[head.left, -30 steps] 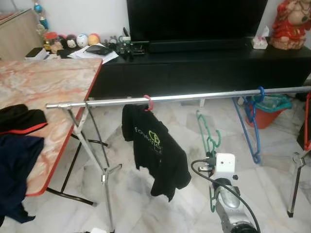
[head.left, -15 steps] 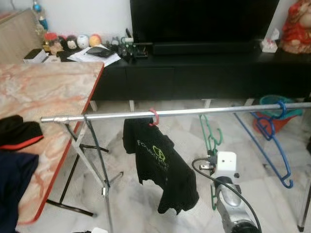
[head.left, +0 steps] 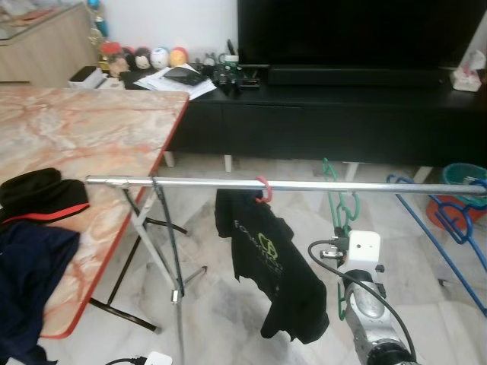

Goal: Hang hanger

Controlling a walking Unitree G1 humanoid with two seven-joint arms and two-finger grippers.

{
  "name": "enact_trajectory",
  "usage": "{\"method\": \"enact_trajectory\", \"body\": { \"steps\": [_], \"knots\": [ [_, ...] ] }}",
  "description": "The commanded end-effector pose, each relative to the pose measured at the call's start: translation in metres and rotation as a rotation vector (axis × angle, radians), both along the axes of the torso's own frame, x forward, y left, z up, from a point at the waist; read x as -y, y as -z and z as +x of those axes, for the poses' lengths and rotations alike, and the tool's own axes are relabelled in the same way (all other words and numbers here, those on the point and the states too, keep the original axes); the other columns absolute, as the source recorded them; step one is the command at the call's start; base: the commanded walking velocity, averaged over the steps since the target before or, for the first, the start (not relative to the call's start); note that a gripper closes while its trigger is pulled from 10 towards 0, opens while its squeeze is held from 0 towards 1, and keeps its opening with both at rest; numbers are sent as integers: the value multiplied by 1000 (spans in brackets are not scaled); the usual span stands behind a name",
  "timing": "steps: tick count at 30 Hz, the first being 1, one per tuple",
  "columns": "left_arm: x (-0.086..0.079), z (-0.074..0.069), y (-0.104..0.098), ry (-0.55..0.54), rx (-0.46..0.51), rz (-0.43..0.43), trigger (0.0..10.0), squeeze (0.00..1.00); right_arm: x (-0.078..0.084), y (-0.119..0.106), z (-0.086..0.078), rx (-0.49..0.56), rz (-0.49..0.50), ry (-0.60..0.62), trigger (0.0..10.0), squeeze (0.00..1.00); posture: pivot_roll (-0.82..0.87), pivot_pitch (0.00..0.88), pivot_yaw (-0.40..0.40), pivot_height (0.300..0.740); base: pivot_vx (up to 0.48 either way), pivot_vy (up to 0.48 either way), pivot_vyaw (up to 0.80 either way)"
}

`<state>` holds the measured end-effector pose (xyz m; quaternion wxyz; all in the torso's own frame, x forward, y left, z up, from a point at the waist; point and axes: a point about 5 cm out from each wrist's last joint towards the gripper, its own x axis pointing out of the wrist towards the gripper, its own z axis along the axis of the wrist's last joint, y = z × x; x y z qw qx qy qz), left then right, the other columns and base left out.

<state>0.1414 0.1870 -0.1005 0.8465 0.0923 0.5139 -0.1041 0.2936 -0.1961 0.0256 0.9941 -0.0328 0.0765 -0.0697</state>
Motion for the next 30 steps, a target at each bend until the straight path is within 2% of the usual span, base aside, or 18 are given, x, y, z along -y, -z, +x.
{"method": "enact_trajectory", "body": {
  "steps": [1, 10, 14, 25, 30],
  "knots": [
    [-1, -4, 2, 4, -21, 1, 10000, 0, 1, -12, 8, 60, -1, 7, 10000, 0, -234, 0, 45, 740, 0, 0, 0],
    [-1, -5, 2, 12, -27, 2, 10000, 0, 2, -22, 16, 84, -10, 1, 10000, 0, -234, 0, 46, 740, 0, 0, 0],
    [-1, -5, 2, 16, -31, 2, 10000, 0, 4, -24, 22, 43, -31, 11, 10000, 0, -232, 0, 46, 740, 0, 0, 0],
    [-1, -5, 2, 24, -36, 1, 10000, 0, 5, -37, 38, 22, -53, -5, 10000, 0, -230, 0, 47, 740, 0, 0, 0],
    [0, -5, 2, 27, -39, -1, 10000, 0, 9, -36, 41, -18, -14, 11, 10000, 0, -229, 0, 47, 740, 0, 0, 0]
  ]
}}
